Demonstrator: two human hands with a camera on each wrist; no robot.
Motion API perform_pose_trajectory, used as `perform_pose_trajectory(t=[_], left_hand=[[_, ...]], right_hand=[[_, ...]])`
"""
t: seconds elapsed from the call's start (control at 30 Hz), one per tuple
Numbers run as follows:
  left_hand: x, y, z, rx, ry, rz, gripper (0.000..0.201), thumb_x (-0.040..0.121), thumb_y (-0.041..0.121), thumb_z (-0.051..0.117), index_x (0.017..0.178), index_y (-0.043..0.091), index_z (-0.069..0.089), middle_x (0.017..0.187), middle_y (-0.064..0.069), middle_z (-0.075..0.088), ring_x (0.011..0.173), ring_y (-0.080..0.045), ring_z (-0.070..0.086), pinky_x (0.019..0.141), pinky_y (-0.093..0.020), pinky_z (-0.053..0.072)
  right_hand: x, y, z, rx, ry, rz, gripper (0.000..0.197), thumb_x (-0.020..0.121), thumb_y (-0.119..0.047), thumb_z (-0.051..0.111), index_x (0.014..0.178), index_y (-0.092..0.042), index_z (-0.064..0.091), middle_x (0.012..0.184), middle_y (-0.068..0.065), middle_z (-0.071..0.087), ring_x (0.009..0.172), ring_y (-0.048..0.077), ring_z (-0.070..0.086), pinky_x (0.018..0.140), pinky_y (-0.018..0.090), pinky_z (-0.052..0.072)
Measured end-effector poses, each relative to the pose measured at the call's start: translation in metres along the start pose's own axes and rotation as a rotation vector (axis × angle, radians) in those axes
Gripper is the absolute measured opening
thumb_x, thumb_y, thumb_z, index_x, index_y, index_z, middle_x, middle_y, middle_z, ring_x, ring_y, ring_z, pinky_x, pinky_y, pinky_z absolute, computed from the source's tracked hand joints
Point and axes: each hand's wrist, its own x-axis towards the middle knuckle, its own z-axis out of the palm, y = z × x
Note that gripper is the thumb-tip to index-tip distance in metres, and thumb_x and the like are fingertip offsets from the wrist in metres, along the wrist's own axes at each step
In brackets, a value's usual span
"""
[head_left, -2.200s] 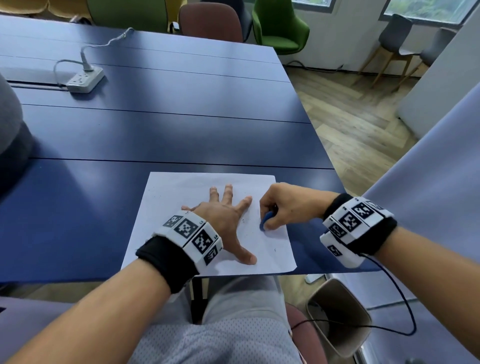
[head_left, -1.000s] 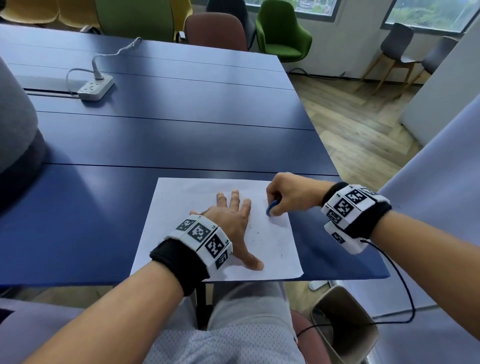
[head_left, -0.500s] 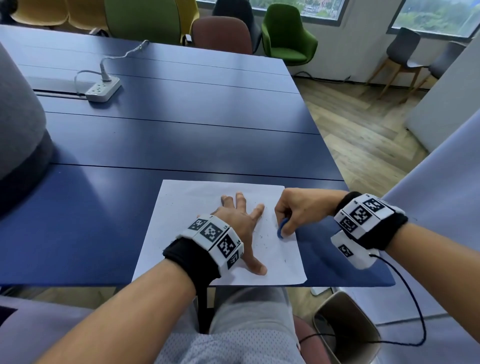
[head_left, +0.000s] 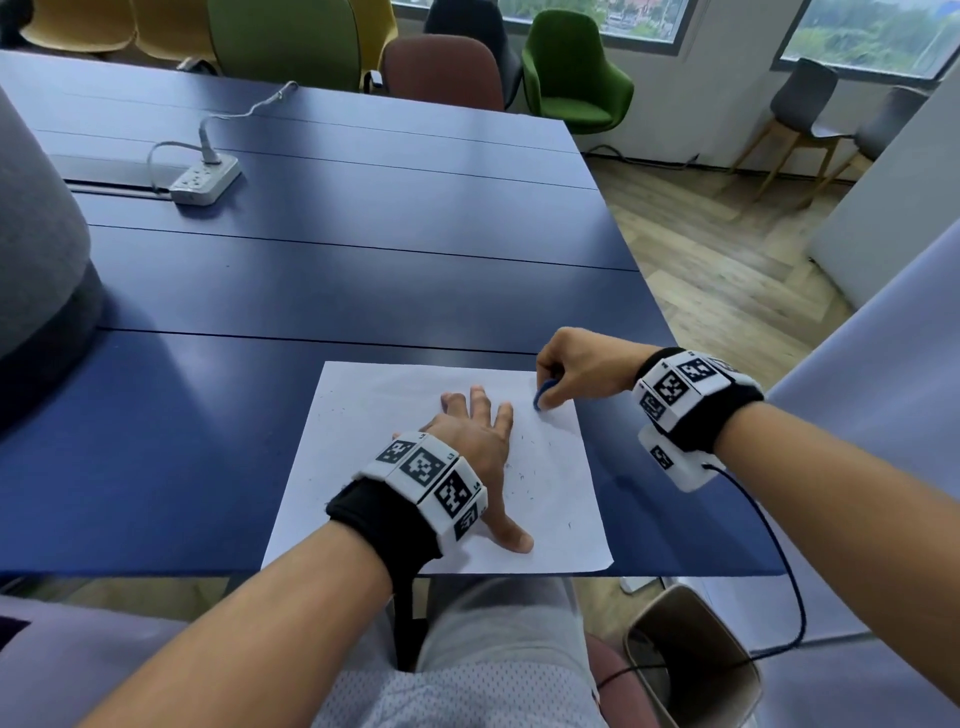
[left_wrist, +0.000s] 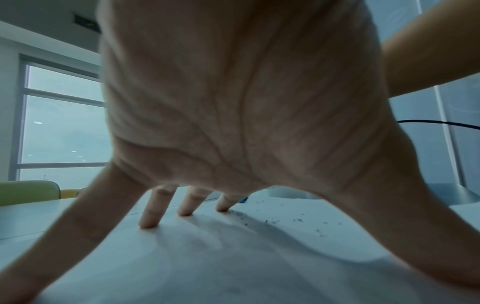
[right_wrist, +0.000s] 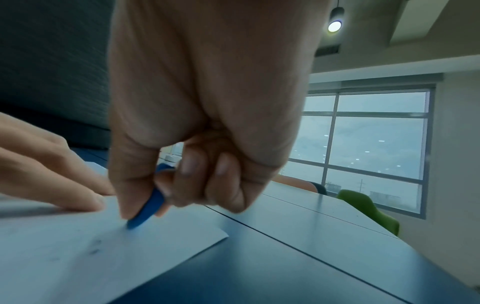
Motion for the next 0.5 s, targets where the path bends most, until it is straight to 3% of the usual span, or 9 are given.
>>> perform_pose_trajectory(t=[0.1, 0.23, 0.37, 0.5], left_hand=[[0.0, 0.0, 0.0, 0.001, -0.006, 0.003, 0.153, 0.045, 0.08, 0.076, 0.154, 0.019, -0.01, 0.162, -0.013, -0.01, 0.145, -0.04, 0.003, 0.104, -0.063, 0.036], [0.0, 0.0, -0.002, -0.012, -0.021, -0.002, 0.151, 0.047, 0.079, 0.077, 0.155, 0.02, -0.011, 0.162, -0.013, -0.012, 0.146, -0.041, 0.001, 0.104, -0.065, 0.036], [-0.001, 0.001, -0.001, -0.008, -0.018, -0.006, 0.152, 0.047, 0.079, 0.077, 0.154, 0.019, -0.012, 0.162, -0.011, -0.011, 0.146, -0.04, 0.001, 0.104, -0.065, 0.036], [-0.003, 0.001, -0.003, -0.016, -0.019, -0.013, 0.151, 0.047, 0.078, 0.078, 0.155, 0.02, -0.01, 0.162, -0.009, -0.01, 0.147, -0.039, 0.002, 0.103, -0.066, 0.037]], right_hand=[[0.006, -0.003, 0.003, 0.033, 0.099, -0.006, 0.012, 0.075, -0.015, 0.076, 0.074, -0.005, 0.068, 0.064, 0.0, 0.059, 0.054, 0.009, 0.047, 0.054, 0.025, 0.04], [0.005, -0.01, 0.005, 0.008, -0.046, -0.037, 0.015, 0.075, -0.021, 0.078, 0.074, -0.008, 0.069, 0.062, -0.003, 0.057, 0.053, 0.008, 0.045, 0.053, 0.021, 0.037], [0.009, -0.007, 0.003, 0.019, 0.07, 0.009, 0.014, 0.075, -0.021, 0.078, 0.071, -0.012, 0.068, 0.066, 0.0, 0.061, 0.058, 0.012, 0.05, 0.055, 0.026, 0.041], [0.006, -0.018, 0.009, -0.009, -0.084, -0.039, 0.015, 0.074, -0.022, 0.078, 0.07, -0.012, 0.067, 0.063, -0.002, 0.058, 0.055, 0.01, 0.046, 0.054, 0.025, 0.039]])
